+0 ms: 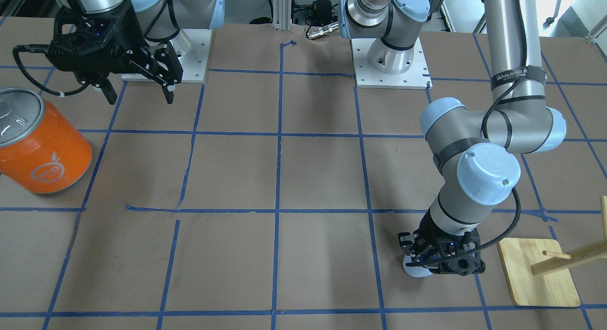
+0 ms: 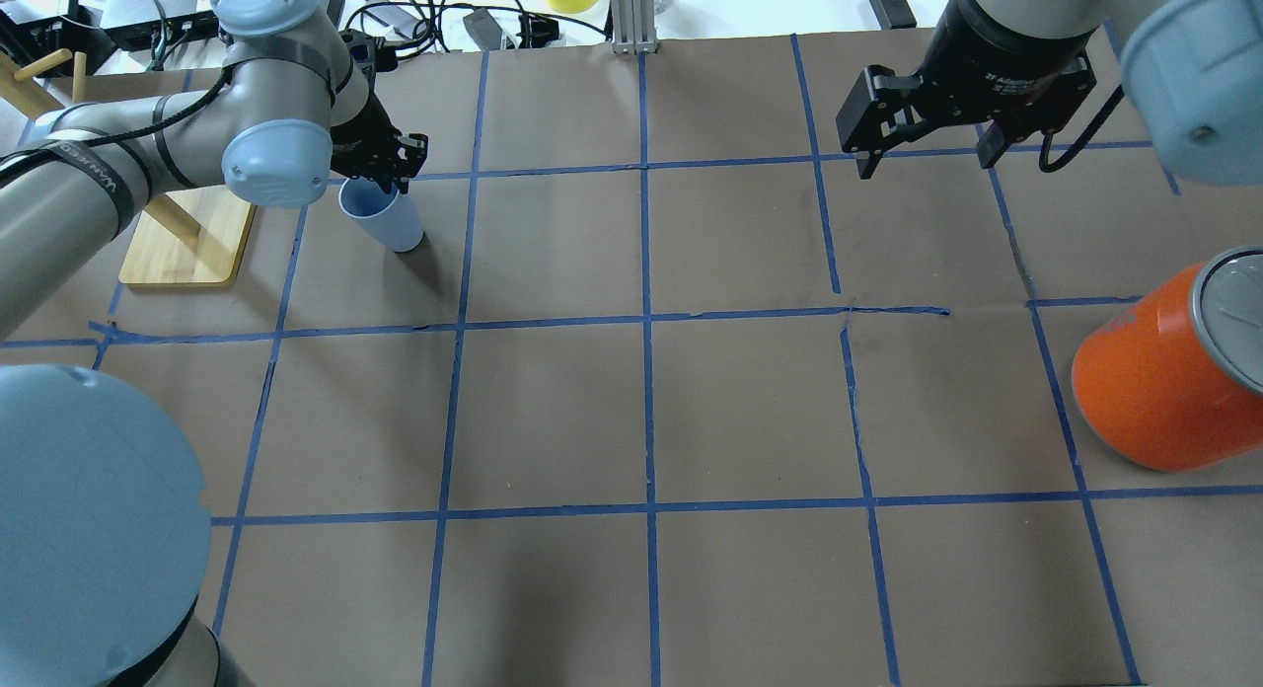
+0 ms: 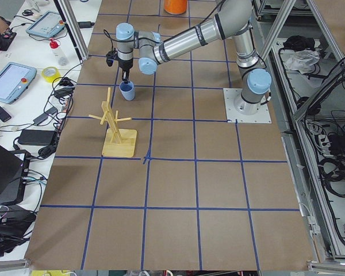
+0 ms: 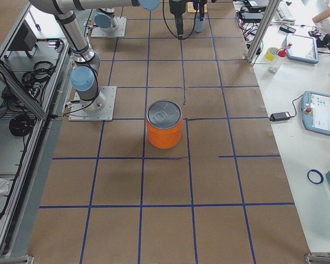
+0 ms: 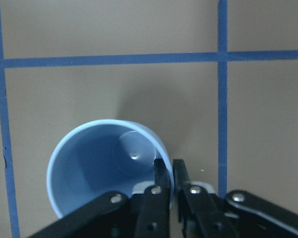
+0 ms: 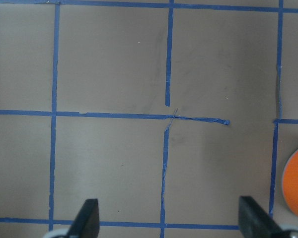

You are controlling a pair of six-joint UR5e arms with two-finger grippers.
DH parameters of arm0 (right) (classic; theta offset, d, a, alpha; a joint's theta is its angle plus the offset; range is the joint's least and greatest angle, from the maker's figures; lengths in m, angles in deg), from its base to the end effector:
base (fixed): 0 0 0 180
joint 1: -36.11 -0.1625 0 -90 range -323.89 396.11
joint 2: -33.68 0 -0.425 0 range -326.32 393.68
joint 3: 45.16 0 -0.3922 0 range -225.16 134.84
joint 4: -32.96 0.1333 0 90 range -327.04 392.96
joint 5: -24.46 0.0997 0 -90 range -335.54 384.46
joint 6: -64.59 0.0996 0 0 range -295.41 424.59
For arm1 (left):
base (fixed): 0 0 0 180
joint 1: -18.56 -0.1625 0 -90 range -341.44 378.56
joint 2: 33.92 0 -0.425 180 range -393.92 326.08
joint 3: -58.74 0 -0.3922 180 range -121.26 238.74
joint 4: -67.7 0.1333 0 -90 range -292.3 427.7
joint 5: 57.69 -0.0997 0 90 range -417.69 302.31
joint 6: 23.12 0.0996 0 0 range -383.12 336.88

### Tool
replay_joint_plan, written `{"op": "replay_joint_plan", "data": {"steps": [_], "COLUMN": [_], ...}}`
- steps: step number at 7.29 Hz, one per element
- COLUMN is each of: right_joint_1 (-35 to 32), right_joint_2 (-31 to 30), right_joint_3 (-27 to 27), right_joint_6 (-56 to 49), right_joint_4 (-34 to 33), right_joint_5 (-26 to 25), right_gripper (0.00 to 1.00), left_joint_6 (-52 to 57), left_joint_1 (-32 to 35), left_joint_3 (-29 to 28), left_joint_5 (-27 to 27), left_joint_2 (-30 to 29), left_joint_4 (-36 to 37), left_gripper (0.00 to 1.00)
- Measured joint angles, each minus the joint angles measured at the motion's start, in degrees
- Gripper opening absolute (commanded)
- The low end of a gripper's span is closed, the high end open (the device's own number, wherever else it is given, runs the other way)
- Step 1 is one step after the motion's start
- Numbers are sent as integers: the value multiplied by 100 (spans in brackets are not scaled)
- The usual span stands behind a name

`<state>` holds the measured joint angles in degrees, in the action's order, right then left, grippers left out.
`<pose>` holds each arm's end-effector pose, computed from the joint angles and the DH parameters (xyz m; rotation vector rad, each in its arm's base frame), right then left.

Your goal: Flip cup

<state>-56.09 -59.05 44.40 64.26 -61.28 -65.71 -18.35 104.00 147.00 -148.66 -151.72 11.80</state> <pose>0.1515 -0.4776 0.5228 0.0689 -3.1334 0.2030 -0.0785 -0.6716 0.2815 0.0038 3.1059 -0.2154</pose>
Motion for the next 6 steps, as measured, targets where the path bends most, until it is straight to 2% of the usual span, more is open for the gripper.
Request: {"op": "replay_joint_plan", "data": {"steps": [3,6], "right_joint_1": [0,0], "right_joint_2": [0,0], "right_joint_3": [6,9], "right_joint_6": [14,16], "right_joint_4": [1,-5], "right_joint_5": [0,0], "right_gripper": [100,100], "left_joint_6": [-50,-129], "left_joint_1": [26,83], "left_joint_3": [-214,-287], "left_joint_5": [11,10], "left_joint_2": [596,1728], "left_joint_4": [-1077,-2500], "left_gripper": [100,100]}}
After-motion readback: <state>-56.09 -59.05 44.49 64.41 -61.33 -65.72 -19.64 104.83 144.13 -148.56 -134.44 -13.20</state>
